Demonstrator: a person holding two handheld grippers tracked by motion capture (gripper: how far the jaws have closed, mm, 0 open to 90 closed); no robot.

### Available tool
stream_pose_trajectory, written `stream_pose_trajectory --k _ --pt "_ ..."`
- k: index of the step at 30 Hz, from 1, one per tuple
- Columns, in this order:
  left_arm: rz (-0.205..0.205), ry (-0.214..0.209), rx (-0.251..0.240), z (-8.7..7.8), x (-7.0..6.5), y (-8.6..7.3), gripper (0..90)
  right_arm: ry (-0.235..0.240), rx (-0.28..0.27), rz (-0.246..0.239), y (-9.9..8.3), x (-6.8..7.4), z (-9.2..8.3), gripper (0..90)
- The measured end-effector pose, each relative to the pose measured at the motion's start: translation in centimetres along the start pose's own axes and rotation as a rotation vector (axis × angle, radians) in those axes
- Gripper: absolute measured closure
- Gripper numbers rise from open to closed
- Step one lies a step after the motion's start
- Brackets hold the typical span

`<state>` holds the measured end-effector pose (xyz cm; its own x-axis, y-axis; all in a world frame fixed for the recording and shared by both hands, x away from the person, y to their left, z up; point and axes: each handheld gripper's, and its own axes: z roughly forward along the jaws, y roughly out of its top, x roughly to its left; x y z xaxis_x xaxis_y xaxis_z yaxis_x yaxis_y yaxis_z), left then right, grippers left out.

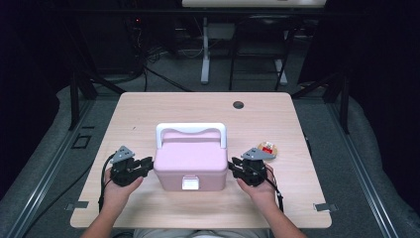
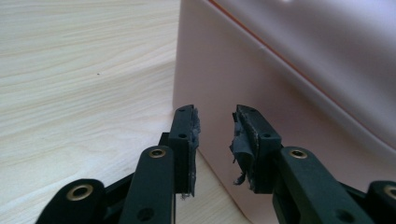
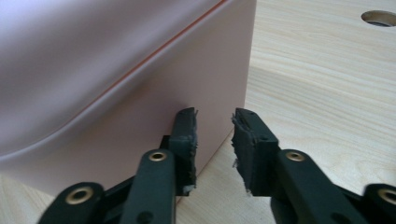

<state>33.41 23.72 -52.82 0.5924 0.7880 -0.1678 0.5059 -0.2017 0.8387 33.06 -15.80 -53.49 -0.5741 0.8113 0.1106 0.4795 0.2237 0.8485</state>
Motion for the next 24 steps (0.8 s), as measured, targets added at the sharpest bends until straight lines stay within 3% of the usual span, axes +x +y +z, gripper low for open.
stream_pose_trajectory --k 7,14,24 --pt "0.010 -0.009 0.006 0.1 -0.3 0.1 75.7 0.015 0.005 -0.014 -0.1 0.3 -0.2 77.2" --pt "0.024 -0.001 0.018 0.2 -1.0 0.1 87.1 0.020 0.012 -0.034 0.0 0.9 -0.2 89.8" --pt "-0.009 0.006 0.035 0.5 -1.3 0.3 89.7 0.000 0.035 -0.034 0.2 1.4 -0.4 90.0"
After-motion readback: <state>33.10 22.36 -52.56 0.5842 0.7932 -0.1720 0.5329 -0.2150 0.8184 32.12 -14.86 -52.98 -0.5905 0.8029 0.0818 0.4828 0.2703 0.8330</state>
